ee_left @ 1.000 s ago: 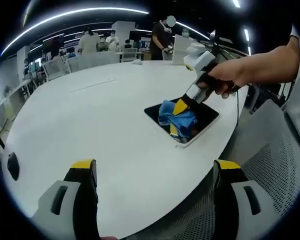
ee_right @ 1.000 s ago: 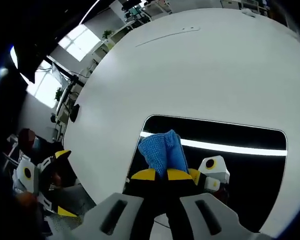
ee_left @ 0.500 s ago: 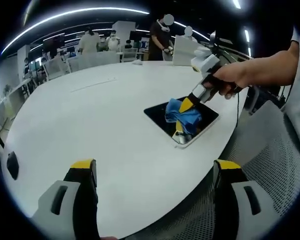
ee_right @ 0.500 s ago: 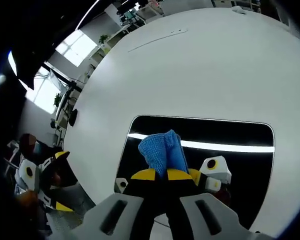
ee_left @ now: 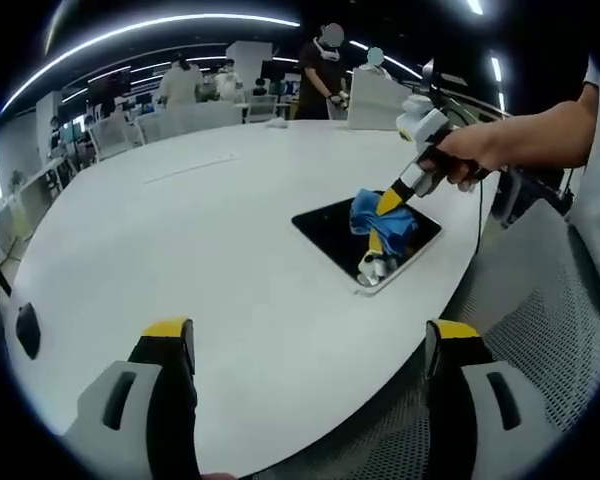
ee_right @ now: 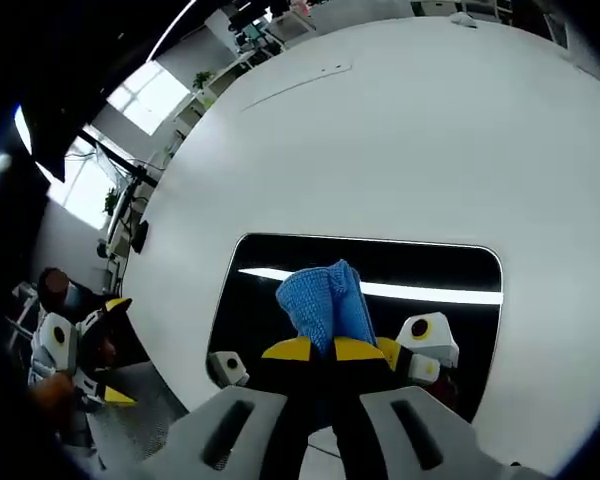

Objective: Wipe the mirror surface with the cleaning cloth until all visible marks leave the cleaned area.

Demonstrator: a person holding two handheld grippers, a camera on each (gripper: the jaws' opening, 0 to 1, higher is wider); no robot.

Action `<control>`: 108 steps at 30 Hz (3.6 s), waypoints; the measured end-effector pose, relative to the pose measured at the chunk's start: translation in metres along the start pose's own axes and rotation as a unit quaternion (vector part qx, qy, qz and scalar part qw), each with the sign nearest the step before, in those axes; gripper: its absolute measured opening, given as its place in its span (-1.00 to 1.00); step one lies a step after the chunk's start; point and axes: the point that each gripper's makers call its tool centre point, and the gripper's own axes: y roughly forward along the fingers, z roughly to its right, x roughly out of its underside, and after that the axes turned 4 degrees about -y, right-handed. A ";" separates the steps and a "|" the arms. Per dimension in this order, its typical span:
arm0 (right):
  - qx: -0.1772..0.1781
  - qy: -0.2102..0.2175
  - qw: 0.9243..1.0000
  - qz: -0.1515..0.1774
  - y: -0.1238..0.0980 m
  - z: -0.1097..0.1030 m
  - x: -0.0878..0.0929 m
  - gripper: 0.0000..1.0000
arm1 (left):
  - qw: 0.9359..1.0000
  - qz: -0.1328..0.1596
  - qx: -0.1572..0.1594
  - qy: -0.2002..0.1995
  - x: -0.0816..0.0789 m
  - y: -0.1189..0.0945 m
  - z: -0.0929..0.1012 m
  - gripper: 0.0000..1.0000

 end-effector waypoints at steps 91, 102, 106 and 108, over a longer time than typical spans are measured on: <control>0.050 0.100 0.993 0.025 -0.049 0.078 0.017 -1.00 | 0.992 0.104 -0.056 -0.038 -0.061 -0.117 -0.031 0.98; 0.059 0.080 0.995 0.023 -0.045 0.080 0.016 -1.00 | 0.989 0.119 -0.070 -0.049 -0.066 -0.122 -0.052 0.96; 0.063 0.083 0.994 0.031 -0.045 0.080 0.018 -1.00 | 0.989 0.121 -0.073 -0.051 -0.066 -0.127 -0.053 0.98; 0.064 0.083 0.994 0.030 -0.045 0.078 0.020 -1.00 | 0.989 0.122 -0.075 -0.049 -0.067 -0.127 -0.053 0.98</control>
